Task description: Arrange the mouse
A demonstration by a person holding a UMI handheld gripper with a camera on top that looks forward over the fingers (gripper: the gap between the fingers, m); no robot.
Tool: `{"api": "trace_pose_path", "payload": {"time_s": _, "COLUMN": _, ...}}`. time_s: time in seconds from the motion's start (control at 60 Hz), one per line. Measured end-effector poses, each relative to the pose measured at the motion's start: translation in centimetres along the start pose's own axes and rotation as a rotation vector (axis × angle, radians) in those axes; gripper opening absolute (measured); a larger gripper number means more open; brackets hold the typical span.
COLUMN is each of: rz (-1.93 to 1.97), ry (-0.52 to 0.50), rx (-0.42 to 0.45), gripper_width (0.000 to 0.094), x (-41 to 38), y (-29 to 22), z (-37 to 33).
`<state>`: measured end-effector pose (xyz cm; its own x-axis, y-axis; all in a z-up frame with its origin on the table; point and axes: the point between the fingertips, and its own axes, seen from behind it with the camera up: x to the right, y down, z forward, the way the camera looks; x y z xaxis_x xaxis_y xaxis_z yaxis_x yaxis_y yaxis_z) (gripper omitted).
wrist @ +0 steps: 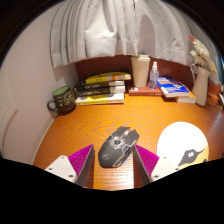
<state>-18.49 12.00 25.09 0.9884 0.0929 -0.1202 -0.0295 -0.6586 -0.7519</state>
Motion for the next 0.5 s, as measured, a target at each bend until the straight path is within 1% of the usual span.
{"api": "trace_pose_path", "payload": {"time_s": 0.067, "rz": 0.015, "ry": 0.021, "rx": -0.008, "gripper_width": 0.0785, "x": 0.0, "y": -2.0, "z": 1.1}}
{"api": "trace_pose_path", "payload": {"time_s": 0.083, "rz": 0.016, "ry": 0.022, "rx": -0.011, "gripper_width": 0.0783, "x": 0.7, "y": -3.2, "z": 1.5}}
{"api": "trace_pose_path", "payload": {"time_s": 0.1, "rz": 0.019, "ry": 0.023, "rx": -0.013, "gripper_width": 0.0783, "x": 0.3, "y": -0.9, "z": 2.1}}
{"api": "trace_pose_path", "payload": {"time_s": 0.2, "rz": 0.019, "ry": 0.026, "rx": -0.017, "gripper_width": 0.0769, "x": -0.3, "y": -4.5, "z": 4.3}}
{"api": "trace_pose_path", "payload": {"time_s": 0.217, "rz": 0.013, "ry": 0.028, "rx": -0.019, "gripper_width": 0.0764, "x": -0.2, "y": -2.1, "z": 3.7}}
{"api": "trace_pose_path", "payload": {"time_s": 0.283, "rz": -0.009, "ry": 0.029, "rx": -0.034, "gripper_width": 0.0749, "x": -0.7, "y": -3.0, "z": 5.6}}
{"api": "trace_pose_path", "payload": {"time_s": 0.35, "rz": -0.032, "ry": 0.055, "rx": -0.057, "gripper_width": 0.0682, "x": -1.3, "y": -4.6, "z": 7.0}}
{"api": "trace_pose_path", "payload": {"time_s": 0.417, "rz": -0.039, "ry": 0.089, "rx": -0.073, "gripper_width": 0.0554, "x": -1.3, "y": -5.3, "z": 8.3}}
{"api": "trace_pose_path", "payload": {"time_s": 0.5, "rz": -0.032, "ry": 0.079, "rx": -0.087, "gripper_width": 0.0534, "x": -1.9, "y": -6.2, "z": 9.9}}
